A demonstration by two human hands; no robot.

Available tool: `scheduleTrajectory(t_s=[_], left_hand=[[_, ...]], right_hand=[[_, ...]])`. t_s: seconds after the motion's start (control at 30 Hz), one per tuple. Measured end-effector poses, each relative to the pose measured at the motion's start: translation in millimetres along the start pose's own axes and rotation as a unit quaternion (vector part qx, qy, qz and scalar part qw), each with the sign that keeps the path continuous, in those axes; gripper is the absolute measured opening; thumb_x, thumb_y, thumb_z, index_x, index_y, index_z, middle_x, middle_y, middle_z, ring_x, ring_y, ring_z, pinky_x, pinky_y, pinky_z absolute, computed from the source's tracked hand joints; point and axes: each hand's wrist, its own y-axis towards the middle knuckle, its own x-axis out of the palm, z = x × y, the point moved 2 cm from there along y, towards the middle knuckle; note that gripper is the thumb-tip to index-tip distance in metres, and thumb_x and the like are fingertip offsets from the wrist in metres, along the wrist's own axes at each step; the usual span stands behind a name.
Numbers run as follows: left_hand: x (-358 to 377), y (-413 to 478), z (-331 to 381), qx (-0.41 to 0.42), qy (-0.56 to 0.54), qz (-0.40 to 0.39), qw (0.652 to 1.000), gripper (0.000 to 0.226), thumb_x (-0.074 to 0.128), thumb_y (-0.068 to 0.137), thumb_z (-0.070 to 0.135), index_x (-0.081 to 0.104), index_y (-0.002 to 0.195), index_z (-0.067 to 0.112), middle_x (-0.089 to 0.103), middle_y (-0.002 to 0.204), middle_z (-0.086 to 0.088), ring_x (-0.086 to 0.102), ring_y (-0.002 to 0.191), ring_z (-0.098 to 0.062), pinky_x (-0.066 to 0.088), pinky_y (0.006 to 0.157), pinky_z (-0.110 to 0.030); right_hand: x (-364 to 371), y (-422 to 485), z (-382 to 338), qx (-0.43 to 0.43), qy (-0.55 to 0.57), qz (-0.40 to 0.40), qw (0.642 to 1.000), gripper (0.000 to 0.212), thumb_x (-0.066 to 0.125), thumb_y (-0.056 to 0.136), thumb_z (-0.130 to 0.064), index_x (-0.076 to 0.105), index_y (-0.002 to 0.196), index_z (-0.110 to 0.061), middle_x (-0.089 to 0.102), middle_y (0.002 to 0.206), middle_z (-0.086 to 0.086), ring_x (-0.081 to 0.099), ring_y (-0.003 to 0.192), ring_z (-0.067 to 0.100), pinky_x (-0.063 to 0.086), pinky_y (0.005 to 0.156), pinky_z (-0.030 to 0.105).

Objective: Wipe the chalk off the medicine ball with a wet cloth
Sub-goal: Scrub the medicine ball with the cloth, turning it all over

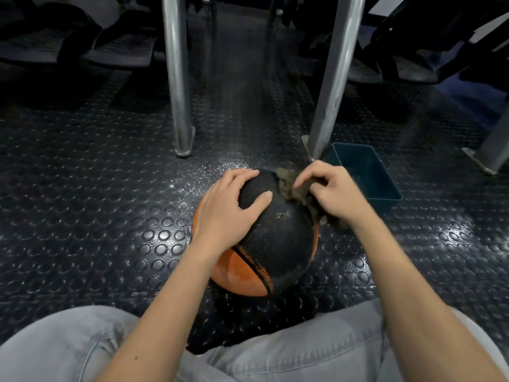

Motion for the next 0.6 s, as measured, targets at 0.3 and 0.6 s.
scheduleTrajectory(t_s=[0.3, 0.6], left_hand=[[-1, 0, -2, -0.001, -0.001, 0.004, 1.0, 0.054, 0.047, 0.077, 0.062, 0.055, 0.124, 0.037, 0.047, 0.127, 0.025, 0.046, 0.117, -0.004, 0.037, 0.099, -0.031], [-3, -3, -1, -0.001, 0.002, 0.005, 1.0, 0.054, 0.047, 0.077, 0.063, 0.054, 0.124, 0.038, 0.045, 0.126, 0.027, 0.046, 0.117, -0.004, 0.038, 0.099, -0.032]], right_hand=[[-14, -6, -18, 0.006, 0.031, -0.067, 0.997, 0.048, 0.054, 0.075, 0.011, 0.068, 0.079, -0.034, 0.061, 0.091, -0.014, 0.056, 0.087, -0.003, 0.042, 0.085, 0.011], [-16, -9, -10, 0.039, -0.033, -0.058, 0.997, 0.039, 0.057, 0.077, 0.006, 0.073, 0.086, -0.029, 0.066, 0.097, -0.008, 0.06, 0.094, 0.01, 0.044, 0.085, 0.018]])
